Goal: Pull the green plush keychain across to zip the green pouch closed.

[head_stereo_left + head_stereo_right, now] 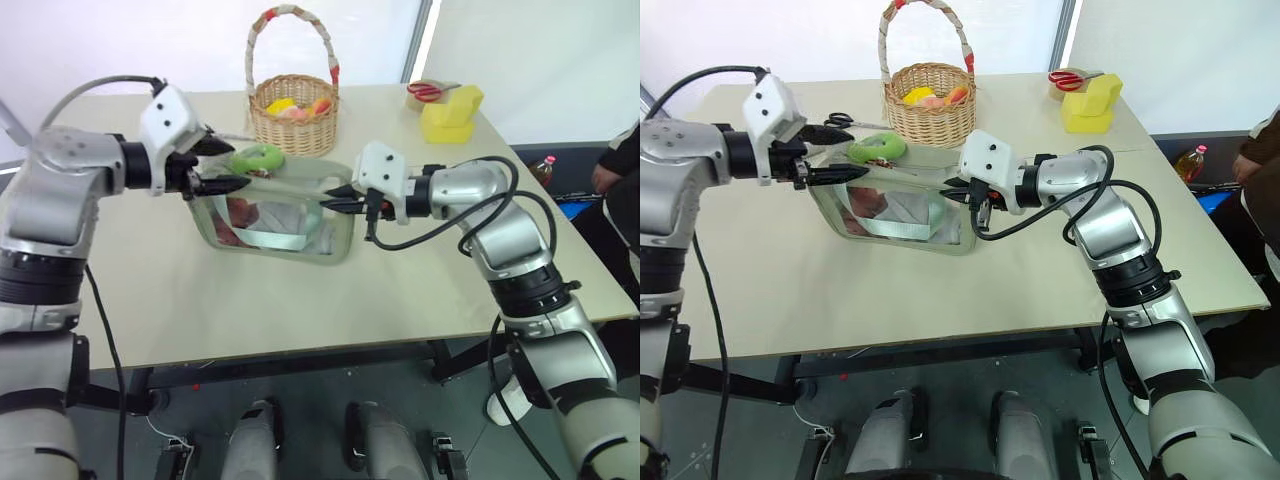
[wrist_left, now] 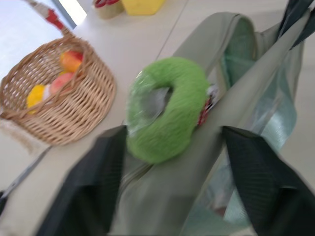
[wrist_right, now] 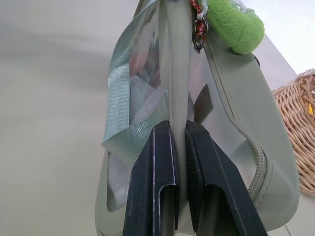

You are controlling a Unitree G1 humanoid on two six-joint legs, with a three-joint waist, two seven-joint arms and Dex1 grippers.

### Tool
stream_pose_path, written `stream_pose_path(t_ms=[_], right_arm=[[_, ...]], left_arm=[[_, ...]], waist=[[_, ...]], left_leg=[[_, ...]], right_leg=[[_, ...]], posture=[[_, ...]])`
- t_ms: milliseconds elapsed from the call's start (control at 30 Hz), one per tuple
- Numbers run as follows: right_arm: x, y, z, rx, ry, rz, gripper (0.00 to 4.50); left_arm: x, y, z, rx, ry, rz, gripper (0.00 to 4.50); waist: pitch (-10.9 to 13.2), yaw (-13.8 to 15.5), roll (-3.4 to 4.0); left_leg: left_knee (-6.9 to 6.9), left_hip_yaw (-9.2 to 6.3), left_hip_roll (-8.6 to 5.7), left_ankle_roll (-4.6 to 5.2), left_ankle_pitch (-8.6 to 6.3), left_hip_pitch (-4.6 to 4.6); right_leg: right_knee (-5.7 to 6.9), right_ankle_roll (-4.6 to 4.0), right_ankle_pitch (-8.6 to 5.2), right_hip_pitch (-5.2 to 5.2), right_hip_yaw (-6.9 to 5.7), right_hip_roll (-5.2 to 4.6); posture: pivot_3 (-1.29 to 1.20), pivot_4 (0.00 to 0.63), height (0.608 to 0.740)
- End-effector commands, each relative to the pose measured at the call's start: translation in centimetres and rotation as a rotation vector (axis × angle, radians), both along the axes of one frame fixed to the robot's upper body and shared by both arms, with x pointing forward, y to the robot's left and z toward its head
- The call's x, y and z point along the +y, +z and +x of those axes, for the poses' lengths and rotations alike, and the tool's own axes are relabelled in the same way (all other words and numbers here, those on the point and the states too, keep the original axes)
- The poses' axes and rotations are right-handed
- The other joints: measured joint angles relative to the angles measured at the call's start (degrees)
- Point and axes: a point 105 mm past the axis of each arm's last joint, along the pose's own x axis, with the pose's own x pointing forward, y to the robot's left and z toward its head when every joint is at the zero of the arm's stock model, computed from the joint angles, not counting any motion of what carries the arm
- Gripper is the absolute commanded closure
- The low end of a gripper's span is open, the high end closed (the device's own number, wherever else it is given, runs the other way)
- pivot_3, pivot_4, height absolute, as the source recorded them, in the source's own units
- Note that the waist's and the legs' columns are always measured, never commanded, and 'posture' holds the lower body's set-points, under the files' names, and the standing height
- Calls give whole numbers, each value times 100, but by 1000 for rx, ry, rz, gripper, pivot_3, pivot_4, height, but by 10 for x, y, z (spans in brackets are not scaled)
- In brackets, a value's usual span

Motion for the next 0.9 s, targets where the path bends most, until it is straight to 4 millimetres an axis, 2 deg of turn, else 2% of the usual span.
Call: stream_pose_path(t_ms=[33, 133, 300, 433, 567, 667, 867, 900], right_arm=[[2, 14, -1, -52, 11, 27, 4500], [2, 14, 0, -54, 11, 26, 4500], [2, 14, 0, -55, 17, 25, 4500], [4, 14, -1, -53, 22, 24, 4500], [5, 13, -2, -49, 29, 23, 4500], [5, 13, -1, -49, 30, 22, 4500], [3, 14, 1, -56, 20, 19, 4500], [2, 15, 2, -57, 18, 18, 4500]], left_arm=[[22, 32, -11, -74, 39, 6, 581], [43, 29, -8, -65, 113, 14, 581], [61, -22, 4, 19, 179, 41, 581], [59, -42, 11, 30, 201, -18, 581], [48, -38, 14, 18, 174, -79, 581], [45, -37, 12, 18, 154, -81, 1394], [44, -35, 1, 39, 117, -57, 4414], [44, -35, -1, 42, 113, -56, 4466]], waist=[[0, -16, 0], [0, -7, 0], [-1, -3, 2], [-1, 11, 1], [-1, 10, -1], [-1, 8, 0], [-1, 6, 0], [-1, 8, 0]], left_leg=[[0, 0, 0, 0, 0, 0], [-2, 0, 0, -1, -1, 1], [-1, 0, 0, -10, -6, 3], [3, 0, 0, -1, 0, -2], [3, 1, 0, -6, -4, -3], [2, 1, 0, -5, -3, -2], [1, 1, 0, -9, -6, -2], [1, 1, 0, -9, -6, -2]], right_leg=[[-1, 0, 0, -1, 0, 0], [-1, 0, -1, -1, 0, 0], [-1, -1, 0, 2, 0, -1], [0, -1, 0, 1, 0, -1], [-1, -1, 0, 1, 0, -1], [0, -1, 0, 0, 0, -1], [-1, -1, 0, 0, 0, -1], [-1, -1, 0, 0, 0, -1]], posture=[[0, 150, 740], [0, 150, 740], [0, 150, 740], [0, 150, 740], [0, 150, 740], [0, 150, 740], [0, 150, 740], [0, 150, 740]])
